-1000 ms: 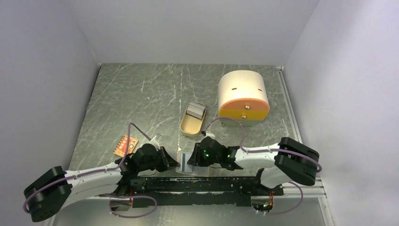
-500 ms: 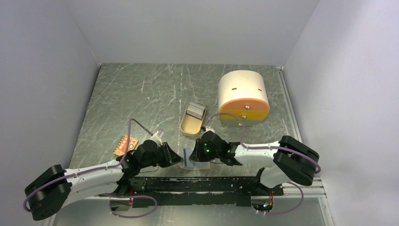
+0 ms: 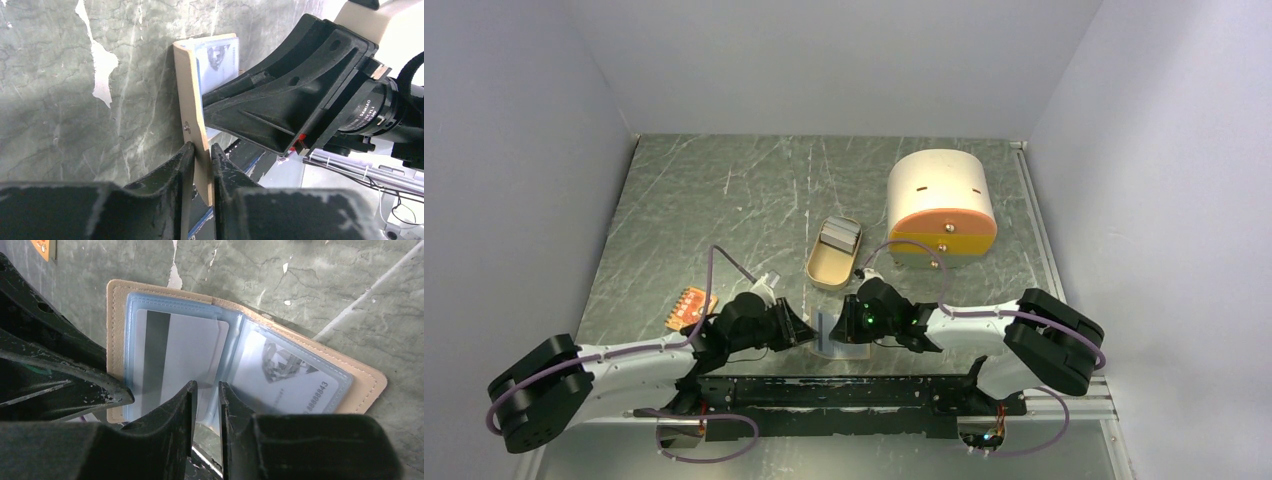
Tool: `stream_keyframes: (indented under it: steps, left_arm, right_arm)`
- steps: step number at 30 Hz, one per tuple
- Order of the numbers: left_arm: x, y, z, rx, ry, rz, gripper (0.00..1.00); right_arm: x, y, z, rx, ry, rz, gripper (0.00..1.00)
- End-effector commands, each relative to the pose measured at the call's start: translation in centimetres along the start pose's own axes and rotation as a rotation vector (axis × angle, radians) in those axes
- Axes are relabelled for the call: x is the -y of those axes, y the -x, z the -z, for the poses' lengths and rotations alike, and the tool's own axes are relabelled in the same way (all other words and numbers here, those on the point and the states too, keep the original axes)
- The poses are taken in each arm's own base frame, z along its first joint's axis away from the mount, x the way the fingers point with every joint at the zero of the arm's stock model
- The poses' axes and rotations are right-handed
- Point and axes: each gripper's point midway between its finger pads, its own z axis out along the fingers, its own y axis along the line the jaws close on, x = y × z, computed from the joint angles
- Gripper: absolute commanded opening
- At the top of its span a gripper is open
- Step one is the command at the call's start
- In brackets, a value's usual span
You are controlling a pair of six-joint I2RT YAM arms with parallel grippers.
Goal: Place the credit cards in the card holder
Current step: Insert the credit card into the card holder, then turn over the card slot in the card holder.
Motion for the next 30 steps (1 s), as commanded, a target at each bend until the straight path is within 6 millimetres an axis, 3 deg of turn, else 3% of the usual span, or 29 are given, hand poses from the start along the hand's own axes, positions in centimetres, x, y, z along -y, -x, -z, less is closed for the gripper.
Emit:
stream_keyframes:
  steps: [1, 5, 15, 30]
  left_arm:
    - [2.6, 0.7, -0.2, 0.010, -0.077, -0.041, 0.21]
    - [3.2, 0.8, -0.1, 0.010, -0.092, -0.064, 0.09]
    - [4.8, 0.3, 0.8, 0.003, -0.206, -0.083, 0.09]
    - [5.2, -0.6, 0.5, -0.032, -0.246, -0.117, 0.10]
  right_arm:
    - [0.0, 0.1, 0.3, 0.014, 0.024, 0.017, 0.26]
    - [0.4, -0.2, 0.2, 0.011, 0.016, 0.023, 0.25]
    - [-0.3, 0.0, 0.4, 0.019, 0.059, 0.027, 0.23]
    - [0.2, -0.6, 0.1, 0.012, 0.070, 0.015, 0.23]
